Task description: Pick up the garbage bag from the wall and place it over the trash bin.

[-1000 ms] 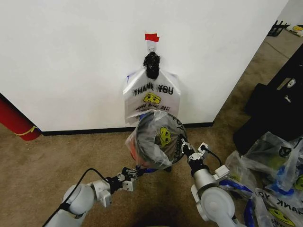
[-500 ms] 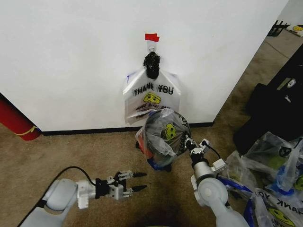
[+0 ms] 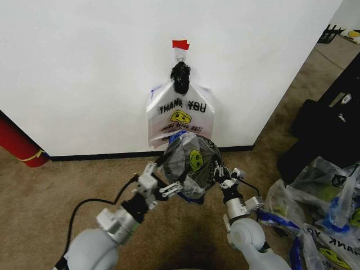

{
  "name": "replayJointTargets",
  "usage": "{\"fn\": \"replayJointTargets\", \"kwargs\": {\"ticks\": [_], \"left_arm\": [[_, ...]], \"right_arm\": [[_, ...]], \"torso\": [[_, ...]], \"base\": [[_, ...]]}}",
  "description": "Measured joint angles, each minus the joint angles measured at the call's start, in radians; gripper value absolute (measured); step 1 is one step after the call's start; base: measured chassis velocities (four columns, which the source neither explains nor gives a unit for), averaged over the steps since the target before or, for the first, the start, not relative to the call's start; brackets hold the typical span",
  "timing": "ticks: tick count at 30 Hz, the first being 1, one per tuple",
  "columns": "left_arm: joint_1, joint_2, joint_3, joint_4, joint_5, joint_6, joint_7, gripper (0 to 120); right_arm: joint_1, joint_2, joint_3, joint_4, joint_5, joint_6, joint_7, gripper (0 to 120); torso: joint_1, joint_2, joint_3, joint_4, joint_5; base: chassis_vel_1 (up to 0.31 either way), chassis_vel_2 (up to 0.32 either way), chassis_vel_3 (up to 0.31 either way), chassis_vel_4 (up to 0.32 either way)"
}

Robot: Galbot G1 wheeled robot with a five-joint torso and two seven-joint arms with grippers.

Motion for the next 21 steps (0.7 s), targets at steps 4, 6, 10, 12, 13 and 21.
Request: {"fn": "replayJointTargets", "kwargs": {"ticks": [4, 6, 10, 12, 13, 21], "left_arm": [[-0.094, 0.007, 0.071, -0.007, -0.14, 0.123, -0.173, 41], [-0.209, 0.003, 0.136, -0.009, -0.201, 0.258, -0.317, 30], [-0.311, -0.002, 0.201, -0.004, -0.188, 0.37, -0.423, 18], [-0.358, -0.006, 0.231, 0.006, -0.186, 0.419, -0.453, 13], [-0.397, -0.017, 0.255, 0.024, -0.203, 0.46, -0.477, 5], [-0.554, -0.1, 0.382, 0.193, -0.251, 0.529, -0.598, 0]], "right_arm": [[0.001, 0.002, -0.004, -0.007, -0.006, 0.012, -0.017, 0], [0.006, 0.008, -0.006, -0.026, -0.019, 0.029, -0.03, 0], [0.011, 0.017, -0.005, -0.045, -0.031, 0.037, -0.039, 0], [0.014, 0.021, -0.004, -0.05, -0.033, 0.039, -0.042, 0], [0.017, 0.024, -0.003, -0.055, -0.035, 0.043, -0.047, 0], [0.035, 0.048, -0.006, -0.081, -0.102, 0.095, -0.083, 0]], "torso": [[0.0, 0.0, 0.0, 0.0003, 0.0], [0.0, 0.0, 0.0, -0.0002, 0.0001], [0.0, 0.0, 0.0, -0.0001, 0.0002], [0.0, 0.0, 0.0, 0.0001, 0.0001], [0.0, 0.0, 0.0, 0.0002, 0.0002], [0.0, 0.0, 0.0, -0.0001, 0.0001]], "base": [[0.0, 0.0, 0.0, 0.0], [0.0, 0.0, 0.0, 0.0], [0.0, 0.0, 0.0, 0.0], [0.0, 0.0, 0.0, 0.0], [0.0, 0.0, 0.0, 0.0], [0.0, 0.0, 0.0, 0.0]]}}
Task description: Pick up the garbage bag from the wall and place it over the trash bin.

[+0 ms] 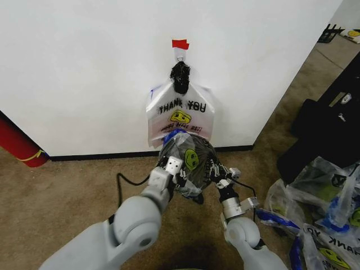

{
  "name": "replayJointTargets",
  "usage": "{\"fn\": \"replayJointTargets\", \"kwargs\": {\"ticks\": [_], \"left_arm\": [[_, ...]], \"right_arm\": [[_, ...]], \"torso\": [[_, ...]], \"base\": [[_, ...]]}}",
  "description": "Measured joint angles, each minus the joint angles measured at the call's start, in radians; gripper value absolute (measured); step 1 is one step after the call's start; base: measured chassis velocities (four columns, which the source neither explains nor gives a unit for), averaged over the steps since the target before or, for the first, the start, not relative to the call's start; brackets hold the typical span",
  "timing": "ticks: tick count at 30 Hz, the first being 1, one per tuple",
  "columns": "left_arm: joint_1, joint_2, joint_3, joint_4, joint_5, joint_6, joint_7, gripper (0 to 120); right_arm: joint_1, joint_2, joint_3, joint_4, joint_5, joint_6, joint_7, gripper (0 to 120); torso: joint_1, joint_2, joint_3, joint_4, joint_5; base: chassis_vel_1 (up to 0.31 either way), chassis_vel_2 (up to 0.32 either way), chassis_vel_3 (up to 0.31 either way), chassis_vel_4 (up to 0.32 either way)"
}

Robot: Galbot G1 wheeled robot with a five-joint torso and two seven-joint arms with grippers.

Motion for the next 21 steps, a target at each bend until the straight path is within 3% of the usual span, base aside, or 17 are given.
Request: {"fn": "replayJointTargets", "kwargs": {"ticks": [7, 21], "left_arm": [[-0.061, -0.018, 0.062, 0.147, 0.118, -0.005, -0.009, 0], [-0.103, -0.032, 0.097, 0.282, 0.227, -0.013, 0.014, 0]], "right_arm": [[0.003, 0.022, -0.018, -0.006, -0.073, 0.044, -0.004, 0], [-0.047, 0.019, -0.035, 0.018, -0.103, 0.082, -0.029, 0]], "torso": [[0.0, 0.0, 0.0, 0.0002, 0.0], [0.0, 0.0, 0.0, 0.0001, 0.0]], "base": [[0.0, 0.0, 0.0, 0.0], [0.0, 0.0, 0.0, 0.0]]}}
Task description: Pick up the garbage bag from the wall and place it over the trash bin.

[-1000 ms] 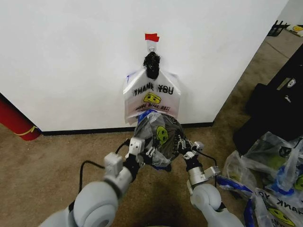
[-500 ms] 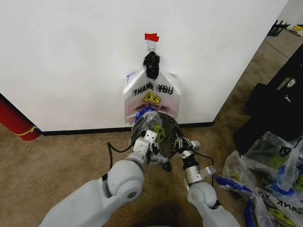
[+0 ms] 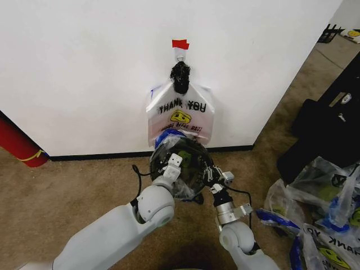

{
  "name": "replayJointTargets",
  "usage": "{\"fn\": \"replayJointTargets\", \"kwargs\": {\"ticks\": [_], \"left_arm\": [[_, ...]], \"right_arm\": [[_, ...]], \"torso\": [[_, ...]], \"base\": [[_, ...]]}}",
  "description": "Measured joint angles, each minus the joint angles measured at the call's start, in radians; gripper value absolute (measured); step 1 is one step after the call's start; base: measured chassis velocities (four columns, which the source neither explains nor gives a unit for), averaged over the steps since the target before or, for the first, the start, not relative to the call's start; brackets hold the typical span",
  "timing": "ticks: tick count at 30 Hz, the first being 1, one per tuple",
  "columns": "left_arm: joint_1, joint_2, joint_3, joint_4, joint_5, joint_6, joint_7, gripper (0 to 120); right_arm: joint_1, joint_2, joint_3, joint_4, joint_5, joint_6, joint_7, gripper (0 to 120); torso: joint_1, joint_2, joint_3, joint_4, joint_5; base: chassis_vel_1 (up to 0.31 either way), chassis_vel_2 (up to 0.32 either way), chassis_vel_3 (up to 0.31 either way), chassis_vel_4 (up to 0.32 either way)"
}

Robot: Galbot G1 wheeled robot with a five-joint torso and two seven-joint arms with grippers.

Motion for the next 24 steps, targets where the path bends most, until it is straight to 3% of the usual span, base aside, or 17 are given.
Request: {"fn": "replayJointTargets", "kwargs": {"ticks": [14, 24], "left_arm": [[-0.046, -0.054, 0.021, 0.147, 0.044, -0.002, 0.034, 0], [-0.06, -0.066, 0.025, 0.205, 0.074, -0.017, 0.063, 0]], "right_arm": [[-0.049, 0.0, -0.023, 0.043, 0.002, 0.007, -0.022, 0], [-0.069, -0.007, -0.023, 0.053, 0.031, 0.026, -0.066, 0]], "torso": [[0.0, 0.0, 0.0, 0.0, 0.0], [0.0, 0.0, 0.0, 0.0, 0.0]], "base": [[0.0, 0.0, 0.0, 0.0], [0.0, 0.0, 0.0, 0.0]]}}
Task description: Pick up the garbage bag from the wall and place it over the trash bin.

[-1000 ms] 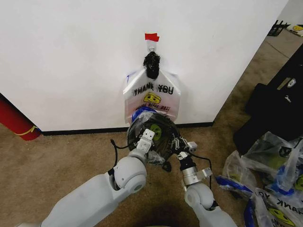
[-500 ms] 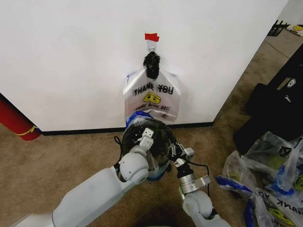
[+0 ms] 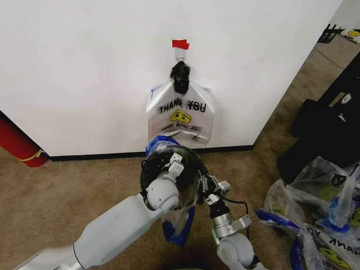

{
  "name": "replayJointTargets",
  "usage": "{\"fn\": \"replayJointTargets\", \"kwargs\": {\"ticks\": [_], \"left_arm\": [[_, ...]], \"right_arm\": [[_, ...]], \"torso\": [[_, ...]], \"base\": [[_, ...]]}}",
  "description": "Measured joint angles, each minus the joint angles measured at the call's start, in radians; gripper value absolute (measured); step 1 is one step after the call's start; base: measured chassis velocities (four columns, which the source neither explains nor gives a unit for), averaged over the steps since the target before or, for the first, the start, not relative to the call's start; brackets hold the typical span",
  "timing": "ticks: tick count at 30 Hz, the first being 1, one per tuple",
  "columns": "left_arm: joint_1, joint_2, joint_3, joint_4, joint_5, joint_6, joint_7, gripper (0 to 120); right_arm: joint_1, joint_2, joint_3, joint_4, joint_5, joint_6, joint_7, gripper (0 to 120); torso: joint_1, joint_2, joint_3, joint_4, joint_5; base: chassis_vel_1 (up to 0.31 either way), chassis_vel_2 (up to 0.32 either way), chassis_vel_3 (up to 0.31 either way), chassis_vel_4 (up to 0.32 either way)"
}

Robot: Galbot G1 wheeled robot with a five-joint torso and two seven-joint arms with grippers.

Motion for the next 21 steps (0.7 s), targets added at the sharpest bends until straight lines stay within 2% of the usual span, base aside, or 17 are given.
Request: {"fn": "replayJointTargets", "kwargs": {"ticks": [2, 8, 12, 15, 21], "left_arm": [[0.0, 0.0, 0.0, 0.0, 0.0, -0.001, 0.001, 0], [0.034, 0.032, -0.009, -0.077, 0.003, -0.006, 0.016, 0], [0.096, 0.089, -0.034, -0.2, 0.003, -0.001, 0.036, 0], [0.132, 0.113, -0.054, -0.25, 0.0, 0.009, 0.046, 0], [0.183, 0.132, -0.082, -0.282, 0.0, 0.013, 0.067, 0]], "right_arm": [[0.0, 0.0, 0.0, 0.0, 0.002, 0.001, -0.001, 0], [0.023, 0.005, 0.008, -0.039, 0.022, 0.02, -0.006, 0], [0.072, 0.017, 0.026, -0.111, 0.037, 0.056, -0.025, 0], [0.096, 0.024, 0.03, -0.142, 0.037, 0.071, -0.046, 0], [0.118, 0.03, 0.037, -0.165, -0.015, 0.101, -0.081, 0]], "torso": [[0.0, 0.0, 0.0, 0.0, 0.0], [0.0, 0.0, 0.0, -0.0001, 0.0], [0.0, 0.0, 0.0, 0.0001, 0.0], [0.0, 0.0, 0.0, 0.0002, 0.0], [0.0, 0.0, 0.0, 0.0, -0.0001]], "base": [[0.0, 0.0, 0.0, 0.0], [0.0, 0.0, 0.0, 0.0], [0.0, 0.0, 0.0, 0.0], [0.0, 0.0, 0.0, 0.0], [0.0, 0.0, 0.0, 0.0]]}}
